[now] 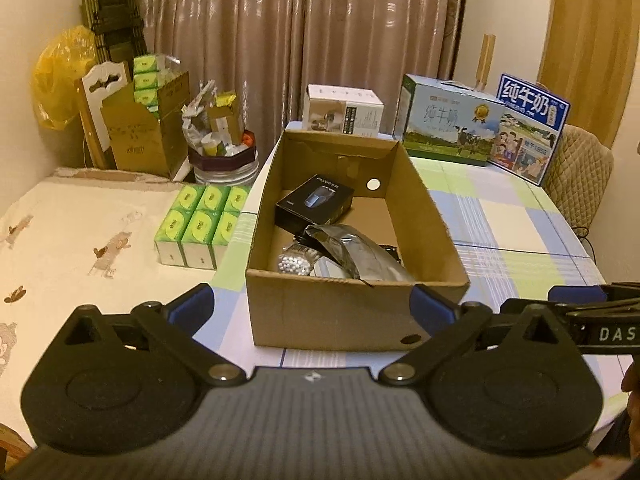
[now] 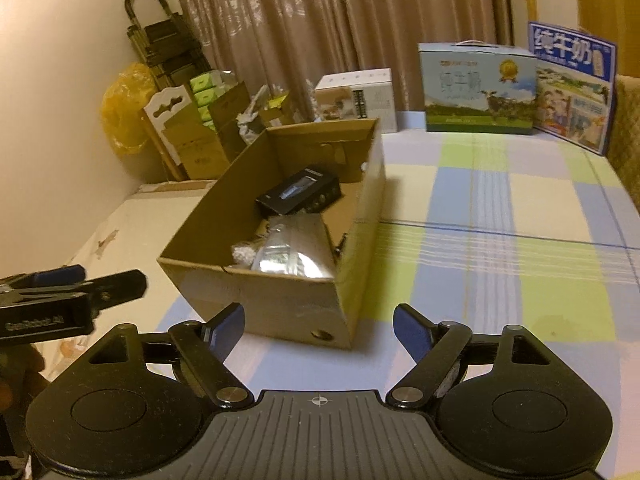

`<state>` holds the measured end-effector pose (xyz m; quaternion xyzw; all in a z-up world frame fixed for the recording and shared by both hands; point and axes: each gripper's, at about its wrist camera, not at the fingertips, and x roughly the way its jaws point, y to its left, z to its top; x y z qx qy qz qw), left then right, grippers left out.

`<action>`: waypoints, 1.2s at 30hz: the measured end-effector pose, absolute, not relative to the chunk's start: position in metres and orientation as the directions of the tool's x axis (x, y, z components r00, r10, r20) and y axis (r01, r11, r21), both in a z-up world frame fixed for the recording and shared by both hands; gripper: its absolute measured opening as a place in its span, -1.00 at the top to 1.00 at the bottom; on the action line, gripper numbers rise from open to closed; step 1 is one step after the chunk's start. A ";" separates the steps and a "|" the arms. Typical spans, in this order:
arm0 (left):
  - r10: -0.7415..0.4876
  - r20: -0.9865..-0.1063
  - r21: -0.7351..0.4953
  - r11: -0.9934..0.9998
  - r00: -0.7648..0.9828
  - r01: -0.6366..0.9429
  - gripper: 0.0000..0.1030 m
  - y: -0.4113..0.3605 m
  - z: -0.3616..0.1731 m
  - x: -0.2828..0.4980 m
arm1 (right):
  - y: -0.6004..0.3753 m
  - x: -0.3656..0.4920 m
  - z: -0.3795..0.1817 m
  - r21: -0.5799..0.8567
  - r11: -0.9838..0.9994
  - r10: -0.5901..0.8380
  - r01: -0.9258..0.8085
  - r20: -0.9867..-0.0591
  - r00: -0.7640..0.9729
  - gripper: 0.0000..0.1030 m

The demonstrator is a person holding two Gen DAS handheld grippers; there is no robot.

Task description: Organize objects

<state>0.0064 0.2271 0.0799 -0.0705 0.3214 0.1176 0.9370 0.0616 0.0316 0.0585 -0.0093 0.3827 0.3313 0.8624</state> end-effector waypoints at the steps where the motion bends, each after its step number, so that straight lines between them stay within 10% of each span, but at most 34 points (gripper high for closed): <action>1: 0.177 -0.619 -0.054 0.962 0.765 -0.266 -0.98 0.225 0.081 0.003 | 0.029 0.059 0.058 0.239 0.783 0.562 -0.575 -0.667 0.489 -0.53; 36: 0.168 -0.647 -0.059 0.961 0.743 -0.269 -0.98 0.197 0.089 -0.025 | 0.012 0.033 0.064 0.177 0.800 0.523 -0.573 -0.674 0.522 -0.54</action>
